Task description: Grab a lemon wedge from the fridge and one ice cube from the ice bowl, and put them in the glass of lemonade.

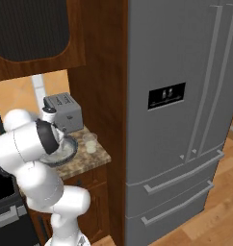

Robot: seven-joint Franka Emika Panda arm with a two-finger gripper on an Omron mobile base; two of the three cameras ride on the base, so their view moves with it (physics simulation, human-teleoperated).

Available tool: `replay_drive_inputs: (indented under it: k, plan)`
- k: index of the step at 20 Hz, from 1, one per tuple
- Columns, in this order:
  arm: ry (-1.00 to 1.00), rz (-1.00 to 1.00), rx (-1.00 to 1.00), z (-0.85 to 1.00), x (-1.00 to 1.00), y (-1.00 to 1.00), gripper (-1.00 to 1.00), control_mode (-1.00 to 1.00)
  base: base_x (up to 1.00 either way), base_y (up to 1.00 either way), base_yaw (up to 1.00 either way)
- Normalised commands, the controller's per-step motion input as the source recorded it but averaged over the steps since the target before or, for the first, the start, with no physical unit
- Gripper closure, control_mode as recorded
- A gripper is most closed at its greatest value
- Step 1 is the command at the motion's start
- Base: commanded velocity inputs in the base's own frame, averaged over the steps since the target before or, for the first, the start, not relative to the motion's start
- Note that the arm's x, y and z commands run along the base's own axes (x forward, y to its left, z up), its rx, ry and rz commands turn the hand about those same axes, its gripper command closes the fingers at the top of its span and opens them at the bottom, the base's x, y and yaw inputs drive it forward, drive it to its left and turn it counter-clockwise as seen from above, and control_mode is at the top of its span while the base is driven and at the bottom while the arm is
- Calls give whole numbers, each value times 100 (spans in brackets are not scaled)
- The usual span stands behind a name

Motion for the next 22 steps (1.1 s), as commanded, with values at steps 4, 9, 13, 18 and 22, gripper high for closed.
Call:
replay_drive_inputs:
  k: [4, 9, 13, 18, 22]
  plan:
    - [0, 0, 0, 60, -21, -7, 100, -100, 0, 0, 0]
    - [0, 0, -4, 64, -35, -38, 100, -100, 0, 0, 0]
    - [0, -6, -10, 58, -48, -45, 100, -100, 0, 0, 0]
    - [-4, -9, -14, 46, -25, -61, 100, -100, 0, 0, 0]
    - [-4, -3, -15, 47, 0, -49, 100, -100, 0, 0, 0]
